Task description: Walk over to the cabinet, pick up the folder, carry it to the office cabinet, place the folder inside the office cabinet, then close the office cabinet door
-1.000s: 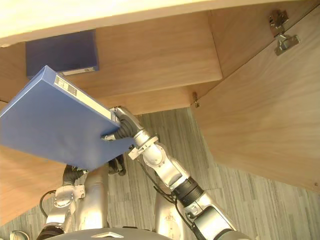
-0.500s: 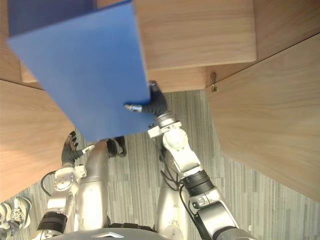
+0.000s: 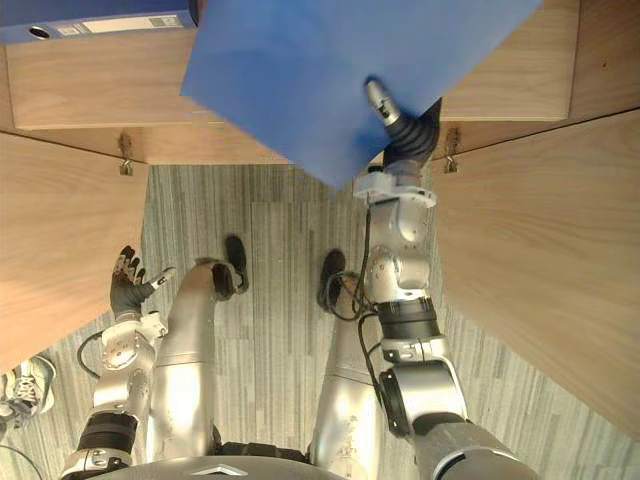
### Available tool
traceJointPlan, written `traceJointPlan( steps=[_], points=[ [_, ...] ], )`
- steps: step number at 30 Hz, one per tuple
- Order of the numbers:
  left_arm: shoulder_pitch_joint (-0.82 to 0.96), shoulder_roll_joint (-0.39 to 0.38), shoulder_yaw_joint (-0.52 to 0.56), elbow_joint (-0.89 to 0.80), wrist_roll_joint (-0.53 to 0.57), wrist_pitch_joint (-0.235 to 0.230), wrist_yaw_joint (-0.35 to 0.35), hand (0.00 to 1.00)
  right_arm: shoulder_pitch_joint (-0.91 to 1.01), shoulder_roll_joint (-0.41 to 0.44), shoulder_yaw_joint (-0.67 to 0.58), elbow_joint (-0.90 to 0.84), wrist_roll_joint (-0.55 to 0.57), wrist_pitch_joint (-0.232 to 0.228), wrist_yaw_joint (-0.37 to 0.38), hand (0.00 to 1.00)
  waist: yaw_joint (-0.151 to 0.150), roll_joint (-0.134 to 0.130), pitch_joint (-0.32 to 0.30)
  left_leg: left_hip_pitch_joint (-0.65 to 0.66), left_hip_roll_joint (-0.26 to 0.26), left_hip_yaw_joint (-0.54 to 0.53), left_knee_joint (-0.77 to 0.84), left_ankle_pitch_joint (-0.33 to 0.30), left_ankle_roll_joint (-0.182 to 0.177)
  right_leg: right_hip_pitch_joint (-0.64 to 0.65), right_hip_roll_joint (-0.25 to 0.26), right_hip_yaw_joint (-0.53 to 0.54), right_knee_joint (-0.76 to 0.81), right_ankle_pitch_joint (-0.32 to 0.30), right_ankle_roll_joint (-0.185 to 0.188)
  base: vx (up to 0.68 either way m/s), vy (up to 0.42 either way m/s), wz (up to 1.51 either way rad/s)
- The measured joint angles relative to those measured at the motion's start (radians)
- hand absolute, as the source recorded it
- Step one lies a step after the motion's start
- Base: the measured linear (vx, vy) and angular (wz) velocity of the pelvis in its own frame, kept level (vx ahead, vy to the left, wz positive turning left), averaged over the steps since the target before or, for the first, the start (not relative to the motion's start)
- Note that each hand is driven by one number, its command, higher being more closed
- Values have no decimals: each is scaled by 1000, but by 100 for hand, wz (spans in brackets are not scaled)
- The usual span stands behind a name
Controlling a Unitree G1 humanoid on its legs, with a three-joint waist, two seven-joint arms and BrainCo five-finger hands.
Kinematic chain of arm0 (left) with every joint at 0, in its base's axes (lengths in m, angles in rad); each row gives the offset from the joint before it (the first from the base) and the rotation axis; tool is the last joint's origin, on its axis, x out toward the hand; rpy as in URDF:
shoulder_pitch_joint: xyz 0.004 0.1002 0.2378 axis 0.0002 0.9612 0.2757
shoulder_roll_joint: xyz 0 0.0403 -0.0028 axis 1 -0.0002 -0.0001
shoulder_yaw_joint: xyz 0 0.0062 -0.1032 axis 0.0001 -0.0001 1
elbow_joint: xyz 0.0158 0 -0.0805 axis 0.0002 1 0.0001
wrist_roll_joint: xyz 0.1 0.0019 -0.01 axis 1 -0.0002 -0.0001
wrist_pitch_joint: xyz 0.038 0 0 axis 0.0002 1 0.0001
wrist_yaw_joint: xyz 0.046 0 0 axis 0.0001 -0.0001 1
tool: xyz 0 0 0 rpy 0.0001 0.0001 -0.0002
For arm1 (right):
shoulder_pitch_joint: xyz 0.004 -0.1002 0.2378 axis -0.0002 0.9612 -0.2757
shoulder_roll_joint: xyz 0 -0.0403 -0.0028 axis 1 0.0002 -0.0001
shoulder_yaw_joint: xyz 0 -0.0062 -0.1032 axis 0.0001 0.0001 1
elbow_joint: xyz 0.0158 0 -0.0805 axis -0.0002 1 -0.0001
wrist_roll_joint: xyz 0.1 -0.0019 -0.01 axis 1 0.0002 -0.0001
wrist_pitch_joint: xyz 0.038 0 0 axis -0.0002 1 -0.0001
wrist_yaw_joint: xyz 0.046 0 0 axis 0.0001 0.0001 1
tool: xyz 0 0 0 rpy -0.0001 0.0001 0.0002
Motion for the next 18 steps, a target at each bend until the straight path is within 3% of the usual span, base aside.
traceJointPlan(
  steps=[10,18],
  points=[
    [-6,-24,6,0,-32,-1,38,0,-272,16,-11,155,240,-26,-77,100,3,-5,3,-54,-21,-46,-43,44,-21,-36,-14,-48,-7,-2,-5,-16,-76,13],
    [-6,-32,2,-1,-33,-3,51,0,-393,16,-53,228,324,-50,-126,100,4,-8,5,-78,-34,-73,-75,70,-40,-50,-21,-76,-13,-8,-19,-18,-52,11]
  ],
)
